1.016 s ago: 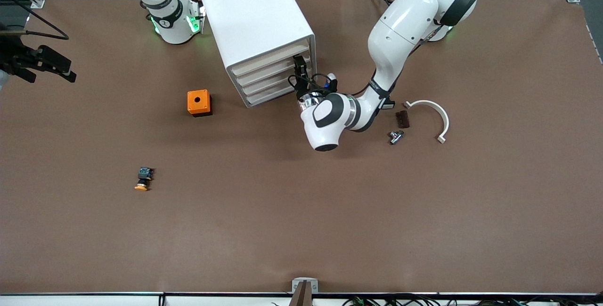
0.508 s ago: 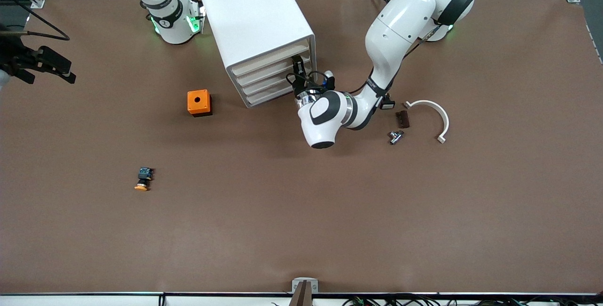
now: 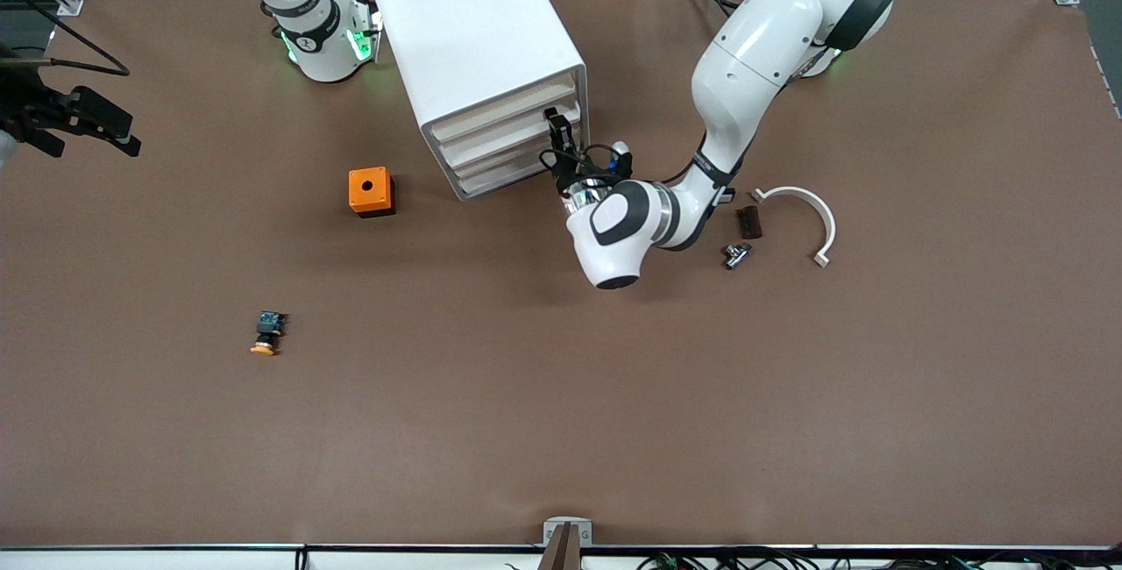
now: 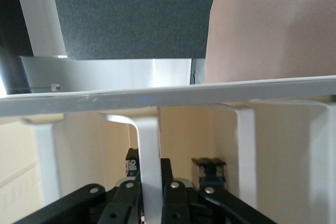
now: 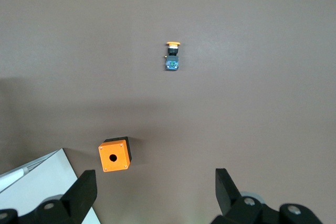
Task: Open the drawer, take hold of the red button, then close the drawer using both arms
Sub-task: 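Pull the drawer open with the left gripper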
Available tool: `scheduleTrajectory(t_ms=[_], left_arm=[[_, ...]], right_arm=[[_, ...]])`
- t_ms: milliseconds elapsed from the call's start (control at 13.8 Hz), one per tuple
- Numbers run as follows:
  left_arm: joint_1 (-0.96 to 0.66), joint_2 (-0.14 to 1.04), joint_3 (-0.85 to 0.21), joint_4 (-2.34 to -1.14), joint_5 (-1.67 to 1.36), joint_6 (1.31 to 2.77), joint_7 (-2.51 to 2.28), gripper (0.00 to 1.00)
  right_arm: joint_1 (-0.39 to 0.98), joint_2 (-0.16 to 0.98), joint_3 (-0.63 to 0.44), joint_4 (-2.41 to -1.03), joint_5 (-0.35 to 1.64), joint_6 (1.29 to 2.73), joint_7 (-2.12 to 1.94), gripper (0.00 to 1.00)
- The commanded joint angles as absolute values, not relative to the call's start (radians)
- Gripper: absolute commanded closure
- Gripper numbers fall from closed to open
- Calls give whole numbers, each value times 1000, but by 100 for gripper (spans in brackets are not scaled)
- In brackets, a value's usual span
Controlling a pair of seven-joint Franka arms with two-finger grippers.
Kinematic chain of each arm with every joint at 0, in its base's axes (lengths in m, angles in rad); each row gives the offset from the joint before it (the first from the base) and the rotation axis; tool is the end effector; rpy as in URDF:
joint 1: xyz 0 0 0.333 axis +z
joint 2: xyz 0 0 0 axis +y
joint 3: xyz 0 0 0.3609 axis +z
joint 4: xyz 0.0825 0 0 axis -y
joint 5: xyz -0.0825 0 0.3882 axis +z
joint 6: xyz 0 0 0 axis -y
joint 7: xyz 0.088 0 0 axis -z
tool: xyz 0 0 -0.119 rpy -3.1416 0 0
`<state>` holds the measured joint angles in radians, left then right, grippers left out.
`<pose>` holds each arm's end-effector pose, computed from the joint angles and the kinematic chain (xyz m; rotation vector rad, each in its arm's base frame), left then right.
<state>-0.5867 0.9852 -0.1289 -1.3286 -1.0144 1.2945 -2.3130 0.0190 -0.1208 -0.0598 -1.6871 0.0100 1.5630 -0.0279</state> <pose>0.4542 -0.5204 0.1888 -1.1054 -1.5353 1.3955 0.5134 -0.0219 0.6661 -3.1242 0.0194 0.0046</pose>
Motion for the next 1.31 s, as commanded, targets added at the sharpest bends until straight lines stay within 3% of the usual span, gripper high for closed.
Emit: scheduleTrajectory(t_ms=[0,943,1088,1161,1233], left_arm=[[-528,991,-126,-1304,-1048,1287,-2326,89],[-321,994,-123,-1289,-1048,1347,-2319,87],[-321,994,-123,-1289,-1048,1373,-2318,77],[-321,994,-123,-1289,-1049,1384,-2315,65],[-319,991,-123,-1289,-1048,1388,-2290,43]], right_arm=[[21,-140,-58,-1700,9,1569,-31,0],[31,-133,-58,-1683,9,1531,-35,0],[31,-130,-58,-1683,5,1523,-35,0],[29,-129,-58,-1683,5,1526,-34,0],[31,-117,-58,-1681,3,1528,-35,0]])
